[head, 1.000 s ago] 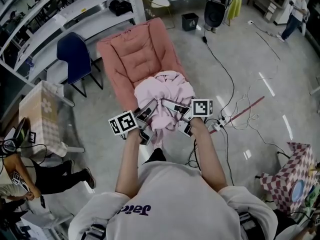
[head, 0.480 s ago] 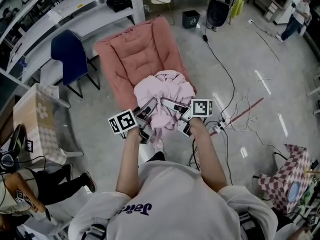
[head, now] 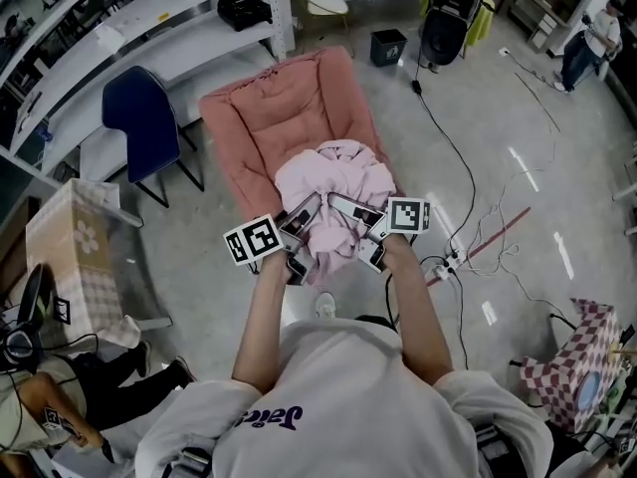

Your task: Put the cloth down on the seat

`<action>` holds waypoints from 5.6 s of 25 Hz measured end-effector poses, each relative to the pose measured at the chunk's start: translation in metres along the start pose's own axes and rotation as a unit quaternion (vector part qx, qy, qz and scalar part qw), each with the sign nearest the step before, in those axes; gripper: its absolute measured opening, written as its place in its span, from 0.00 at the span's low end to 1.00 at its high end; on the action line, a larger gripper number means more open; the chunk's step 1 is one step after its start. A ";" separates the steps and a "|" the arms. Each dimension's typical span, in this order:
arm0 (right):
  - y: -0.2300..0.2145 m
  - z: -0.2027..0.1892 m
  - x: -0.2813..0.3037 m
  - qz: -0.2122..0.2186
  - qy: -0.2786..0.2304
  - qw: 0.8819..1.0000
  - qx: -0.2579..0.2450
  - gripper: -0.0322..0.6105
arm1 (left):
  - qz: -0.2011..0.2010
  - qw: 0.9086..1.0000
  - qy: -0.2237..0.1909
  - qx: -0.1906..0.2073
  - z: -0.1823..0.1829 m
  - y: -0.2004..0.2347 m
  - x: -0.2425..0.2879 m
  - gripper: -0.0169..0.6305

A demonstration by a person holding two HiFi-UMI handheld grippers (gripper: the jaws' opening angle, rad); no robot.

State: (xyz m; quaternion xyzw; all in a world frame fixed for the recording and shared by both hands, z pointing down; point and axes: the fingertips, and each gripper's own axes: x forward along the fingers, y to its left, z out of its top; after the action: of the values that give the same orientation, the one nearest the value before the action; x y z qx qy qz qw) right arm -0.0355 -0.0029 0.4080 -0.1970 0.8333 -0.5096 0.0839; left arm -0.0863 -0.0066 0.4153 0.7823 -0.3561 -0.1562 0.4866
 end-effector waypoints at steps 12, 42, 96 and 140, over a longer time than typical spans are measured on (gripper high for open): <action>-0.040 0.043 0.012 -0.018 -0.043 0.999 0.029 0.51 | 0.011 1.000 0.022 -0.010 0.024 0.023 0.052 0.45; -0.212 0.137 0.104 -0.044 0.056 0.993 0.091 0.52 | 0.106 0.993 -0.005 -0.056 0.094 0.172 0.179 0.44; -0.577 -0.019 0.143 -0.202 0.144 0.956 0.158 0.52 | 0.278 0.948 0.061 -0.139 -0.066 0.534 0.233 0.42; -0.550 -0.016 0.068 -0.336 0.138 0.930 0.059 0.58 | 0.357 0.924 0.131 -0.044 -0.084 0.495 0.182 0.58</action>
State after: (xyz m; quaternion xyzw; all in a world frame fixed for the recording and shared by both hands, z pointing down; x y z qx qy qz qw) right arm 0.0311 -0.2396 0.9053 -0.3873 0.6903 -0.5787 -0.1967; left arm -0.1100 -0.2159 0.9063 0.5942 -0.5378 0.1163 0.5866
